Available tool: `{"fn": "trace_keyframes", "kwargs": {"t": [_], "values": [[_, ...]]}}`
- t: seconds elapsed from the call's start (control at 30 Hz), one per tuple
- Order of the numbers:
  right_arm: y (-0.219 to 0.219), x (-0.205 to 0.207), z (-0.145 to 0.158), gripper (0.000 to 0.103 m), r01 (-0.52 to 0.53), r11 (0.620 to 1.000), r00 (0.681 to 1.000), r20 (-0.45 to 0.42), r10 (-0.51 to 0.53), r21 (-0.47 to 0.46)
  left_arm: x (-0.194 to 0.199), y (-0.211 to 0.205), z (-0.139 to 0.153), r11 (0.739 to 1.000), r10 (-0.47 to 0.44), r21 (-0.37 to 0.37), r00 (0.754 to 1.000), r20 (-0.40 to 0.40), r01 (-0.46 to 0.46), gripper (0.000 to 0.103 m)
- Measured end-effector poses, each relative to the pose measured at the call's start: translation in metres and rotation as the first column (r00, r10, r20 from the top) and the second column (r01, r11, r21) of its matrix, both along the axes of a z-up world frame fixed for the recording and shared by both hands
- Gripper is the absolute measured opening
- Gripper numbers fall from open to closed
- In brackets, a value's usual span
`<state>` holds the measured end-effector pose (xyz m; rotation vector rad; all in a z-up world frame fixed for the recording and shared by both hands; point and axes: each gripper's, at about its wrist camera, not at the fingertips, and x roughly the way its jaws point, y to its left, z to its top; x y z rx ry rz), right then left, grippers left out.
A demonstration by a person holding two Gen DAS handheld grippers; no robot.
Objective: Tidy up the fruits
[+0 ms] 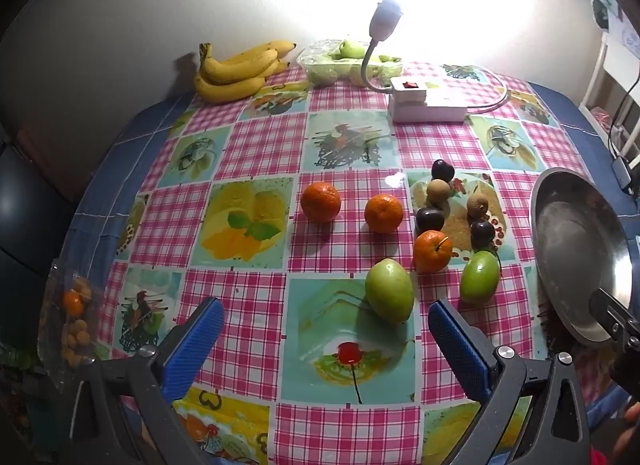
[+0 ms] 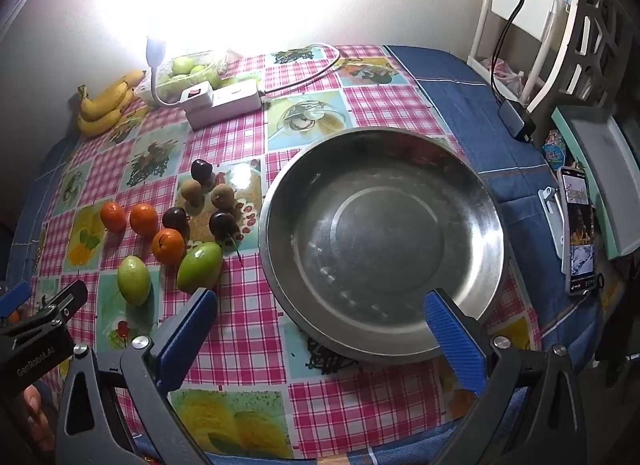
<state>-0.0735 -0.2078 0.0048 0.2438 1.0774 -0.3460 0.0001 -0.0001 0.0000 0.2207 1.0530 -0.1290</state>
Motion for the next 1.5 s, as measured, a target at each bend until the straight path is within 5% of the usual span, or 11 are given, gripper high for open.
{"fn": "trace_keyframes", "kwargs": {"t": [1.5], "values": [[0.006,-0.005,0.004,0.103,-0.040,0.999,0.999,0.008,0.040,0.005,-0.008,-0.003,0.010,0.999,-0.024,-0.022,1.000,0.004,0.024,0.103]]}}
